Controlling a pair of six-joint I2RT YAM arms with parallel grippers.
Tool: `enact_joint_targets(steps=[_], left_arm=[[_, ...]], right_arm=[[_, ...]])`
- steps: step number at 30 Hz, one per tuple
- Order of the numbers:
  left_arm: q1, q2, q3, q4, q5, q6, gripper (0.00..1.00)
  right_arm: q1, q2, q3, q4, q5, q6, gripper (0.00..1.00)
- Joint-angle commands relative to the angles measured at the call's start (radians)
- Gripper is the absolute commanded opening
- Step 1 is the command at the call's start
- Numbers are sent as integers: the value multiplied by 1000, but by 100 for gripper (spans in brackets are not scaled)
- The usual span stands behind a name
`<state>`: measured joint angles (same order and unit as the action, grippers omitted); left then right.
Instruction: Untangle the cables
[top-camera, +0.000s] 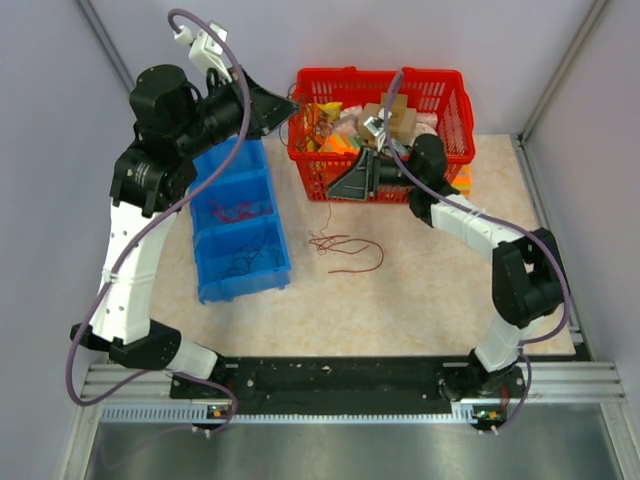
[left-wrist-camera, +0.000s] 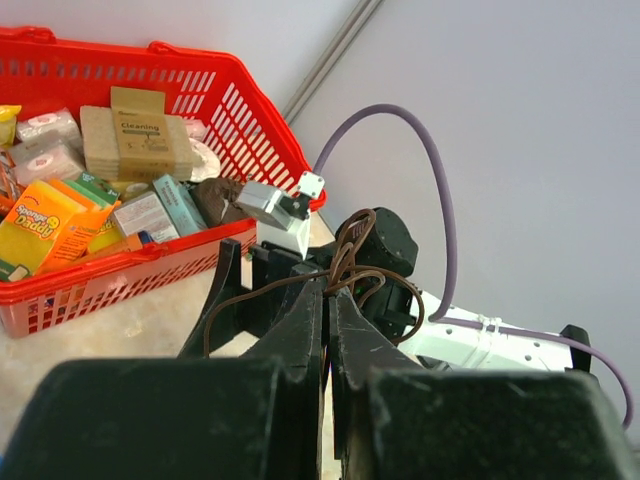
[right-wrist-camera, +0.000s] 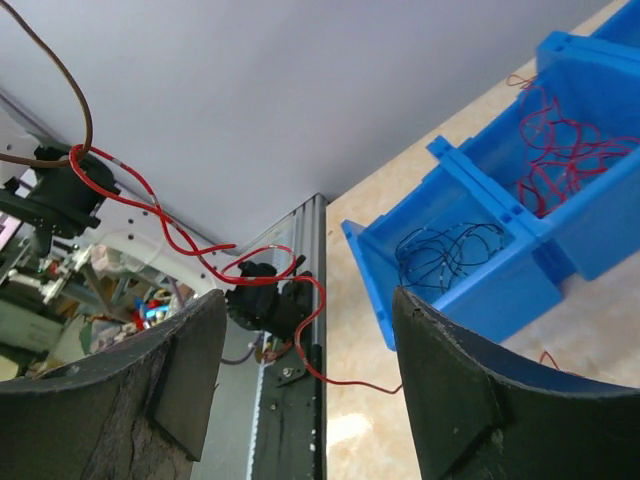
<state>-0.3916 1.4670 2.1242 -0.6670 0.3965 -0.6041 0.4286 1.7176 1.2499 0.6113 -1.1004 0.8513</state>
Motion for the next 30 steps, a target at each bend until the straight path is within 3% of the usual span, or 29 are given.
enact_joint_targets(steps=[1,4,8,9,10,13,18,22,27,30], left_arm=[[19,-5,59,27,42,-3,0],[31,-7,68,24,41,3,0],[39,-11,66,27,33,17,0],[40,-13,66,26,25,24,0],[40,-14,65,20,10,33,0],[40,-31,69,-9,-129,81,0],[39,-105,34,-62,-581,191,0],[40,-143,-35,-37,-789,245,0],[40,-123,-93,10,-788,216,0],[40,-94,-93,23,-782,178,0]], right_arm=[[56,-21,19,88,-21,25,63],[71,-23,17,62,14,14,54],[76,-33,11,1,45,-12,29],[76,-41,10,-37,63,-18,19],[76,-46,17,-110,97,-52,1],[78,-108,-7,-386,334,-150,0],[64,-263,-124,-855,970,-258,0],[-30,-380,-275,-993,1058,-250,0],[-62,-503,-395,-999,998,-285,0],[-70,-546,-392,-1062,1074,-301,0]])
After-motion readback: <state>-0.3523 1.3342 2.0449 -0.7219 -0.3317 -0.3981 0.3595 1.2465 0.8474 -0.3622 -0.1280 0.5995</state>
